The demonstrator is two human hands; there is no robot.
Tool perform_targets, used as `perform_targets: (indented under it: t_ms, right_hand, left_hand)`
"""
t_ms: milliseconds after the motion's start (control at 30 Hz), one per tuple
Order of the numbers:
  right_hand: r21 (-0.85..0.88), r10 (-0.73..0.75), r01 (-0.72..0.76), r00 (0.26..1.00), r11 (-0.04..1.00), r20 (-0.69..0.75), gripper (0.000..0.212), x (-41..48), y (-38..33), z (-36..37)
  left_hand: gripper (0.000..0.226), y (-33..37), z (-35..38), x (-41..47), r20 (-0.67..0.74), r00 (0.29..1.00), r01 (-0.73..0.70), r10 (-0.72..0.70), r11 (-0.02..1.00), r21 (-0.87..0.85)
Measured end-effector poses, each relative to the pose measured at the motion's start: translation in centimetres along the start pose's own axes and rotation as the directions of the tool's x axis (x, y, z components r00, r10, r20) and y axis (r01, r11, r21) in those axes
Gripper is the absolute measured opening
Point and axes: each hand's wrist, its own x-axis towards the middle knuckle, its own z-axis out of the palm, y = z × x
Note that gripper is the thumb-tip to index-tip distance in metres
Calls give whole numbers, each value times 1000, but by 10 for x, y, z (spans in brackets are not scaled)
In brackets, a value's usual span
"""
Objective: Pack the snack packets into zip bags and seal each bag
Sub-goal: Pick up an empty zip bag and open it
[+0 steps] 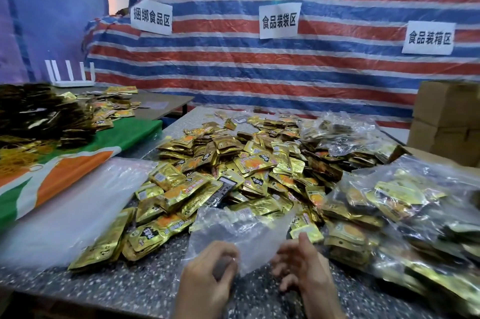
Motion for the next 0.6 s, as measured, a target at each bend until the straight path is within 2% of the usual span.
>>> perform_targets:
  t_ms: [67, 167, 267, 400, 467, 533, 567, 600]
  right_hand:
    - [-41, -31, 32, 999, 999, 30, 99, -3, 0, 1]
    - [-62, -46, 49, 997, 997, 58, 80, -5, -2, 2]
    - [-53, -2, 6, 997, 999, 76, 67, -3, -5, 0]
    - [-109, 104, -97, 993, 989, 60, 68, -1, -11, 4]
    - [-170, 119, -112, 992, 979, 34, 53, -2, -14, 8]
    - [-202, 130, -125, 991, 971, 12, 30, -4, -14, 8]
    - [-202, 145, -142, 989, 969, -1, 33, -5, -13, 7]
    - [-191, 165, -166, 986, 967, -23, 42, -6, -12, 5]
  left_hand:
    - [45, -1, 0, -1, 52, 998, 28, -28, 1000, -4]
    - [47, 1, -1, 1, 100, 995, 0, 0, 1000, -3]
    - [50, 6, -2, 2, 104, 984, -151, 147, 988, 27]
    - [63, 2, -3, 8, 76, 953, -300, 294, 949, 95]
    - [58, -1, -2, 7, 84, 940, -340, 332, 932, 123]
    - [36, 0, -2, 3, 95, 948, -313, 305, 945, 90]
    - [32, 0, -1, 1, 90, 964, -258, 252, 964, 68]
    - [39, 1, 0, 0, 74, 981, -181, 178, 983, 42]
